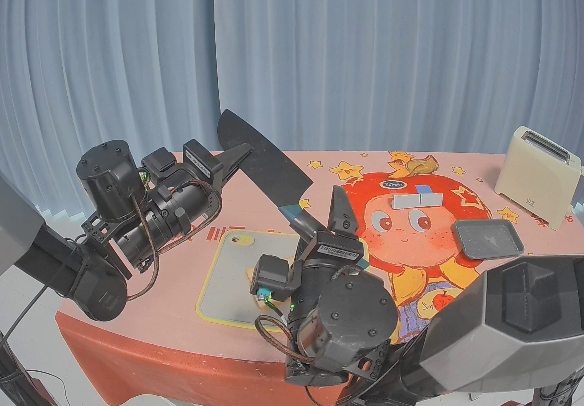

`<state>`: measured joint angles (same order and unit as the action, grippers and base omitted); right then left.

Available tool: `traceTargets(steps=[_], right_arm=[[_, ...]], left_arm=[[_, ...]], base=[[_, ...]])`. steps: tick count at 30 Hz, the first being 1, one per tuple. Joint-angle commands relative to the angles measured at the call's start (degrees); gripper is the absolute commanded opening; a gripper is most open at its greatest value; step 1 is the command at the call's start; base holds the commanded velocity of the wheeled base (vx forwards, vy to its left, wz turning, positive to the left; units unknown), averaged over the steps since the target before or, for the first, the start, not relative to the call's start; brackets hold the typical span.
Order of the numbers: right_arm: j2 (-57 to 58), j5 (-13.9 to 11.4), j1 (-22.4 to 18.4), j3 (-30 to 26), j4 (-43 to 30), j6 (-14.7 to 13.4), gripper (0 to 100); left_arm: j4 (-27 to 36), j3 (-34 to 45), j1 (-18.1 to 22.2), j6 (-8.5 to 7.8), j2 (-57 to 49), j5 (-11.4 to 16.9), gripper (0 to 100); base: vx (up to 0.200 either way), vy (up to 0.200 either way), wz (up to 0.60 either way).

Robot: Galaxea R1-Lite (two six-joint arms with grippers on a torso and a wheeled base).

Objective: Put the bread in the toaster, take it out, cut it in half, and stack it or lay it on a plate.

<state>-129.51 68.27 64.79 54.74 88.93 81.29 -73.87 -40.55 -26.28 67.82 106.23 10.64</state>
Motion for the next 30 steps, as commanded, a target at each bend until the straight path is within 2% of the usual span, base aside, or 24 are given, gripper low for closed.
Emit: traceTargets(steps=[1, 6, 8, 10, 11, 30], right_arm=[[-0.48, -0.24, -0.28, 0.46, 0.63, 0.1, 100], [-0.92, -0.5, -0.72, 1.78, 0.63, 0.01, 100], [-1.09, -1.91, -1.42, 3.27, 0.63, 0.28, 100], [-1.09, -2.26, -1.51, 3.27, 0.63, 0.72, 100], [-1.09, -2.35, -1.51, 3.1, 0.63, 1.33, 0], [-0.92, -1.82, -0.81, 3.36, 0.72, 1.59, 0]], left_arm=[[-0.04, 0.03, -0.08, 0.04, 0.03, -0.01, 0], [-0.04, -0.06, -0.08, -0.05, -0.06, -0.01, 0], [-0.04, -0.06, -0.08, 0.04, 0.03, 0.08, 0], [-0.04, -0.06, -0.08, 0.04, -0.06, 0.08, 0], [-0.04, -0.06, -0.08, 0.04, -0.06, 0.08, 0], [0.05, 0.47, -0.08, 0.12, -1.73, 0.61, 0]], base=[[0.0, 0.0, 0.0], [0.0, 0.0, 0.0], [0.0, 0.0, 0.0], [0.0, 0.0, 0.0], [0.0, 0.0, 0.0], [0.0, 0.0, 0.0]])
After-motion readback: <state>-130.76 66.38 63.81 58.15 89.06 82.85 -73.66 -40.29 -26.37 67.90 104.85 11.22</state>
